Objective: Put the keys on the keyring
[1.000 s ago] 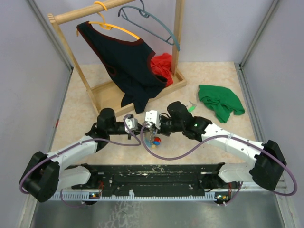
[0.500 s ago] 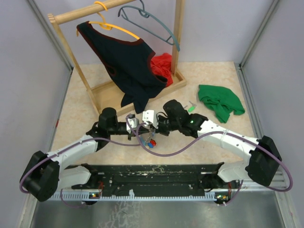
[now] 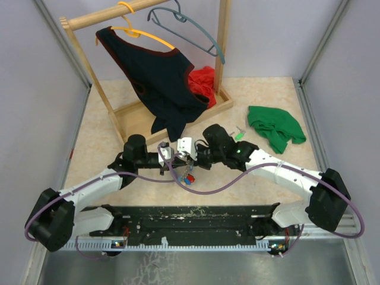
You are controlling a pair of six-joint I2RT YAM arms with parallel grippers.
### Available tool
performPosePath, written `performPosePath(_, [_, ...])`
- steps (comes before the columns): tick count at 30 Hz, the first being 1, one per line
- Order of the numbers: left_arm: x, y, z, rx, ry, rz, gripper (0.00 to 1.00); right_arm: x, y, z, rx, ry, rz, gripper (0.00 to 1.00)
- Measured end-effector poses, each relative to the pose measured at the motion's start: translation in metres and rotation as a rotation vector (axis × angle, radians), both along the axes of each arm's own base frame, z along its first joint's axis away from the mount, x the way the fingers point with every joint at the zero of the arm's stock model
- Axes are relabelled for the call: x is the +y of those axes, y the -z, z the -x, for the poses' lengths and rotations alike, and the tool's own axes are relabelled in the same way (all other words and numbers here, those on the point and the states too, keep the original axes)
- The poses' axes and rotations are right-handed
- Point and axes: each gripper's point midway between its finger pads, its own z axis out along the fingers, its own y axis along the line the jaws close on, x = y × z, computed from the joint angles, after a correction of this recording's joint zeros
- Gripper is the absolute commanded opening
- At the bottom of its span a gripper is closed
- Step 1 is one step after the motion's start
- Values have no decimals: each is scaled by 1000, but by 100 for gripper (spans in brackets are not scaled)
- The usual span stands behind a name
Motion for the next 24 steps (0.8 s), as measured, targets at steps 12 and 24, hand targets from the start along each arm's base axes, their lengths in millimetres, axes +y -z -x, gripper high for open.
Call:
performPosePath(12, [-2,-5,-3,-21,-3,18,0,-3,-6,-1,-17,4,-17,0])
performPosePath(24, [0,1,-2,-7,-5,-2,0,0,1,-2,26,13,4,0])
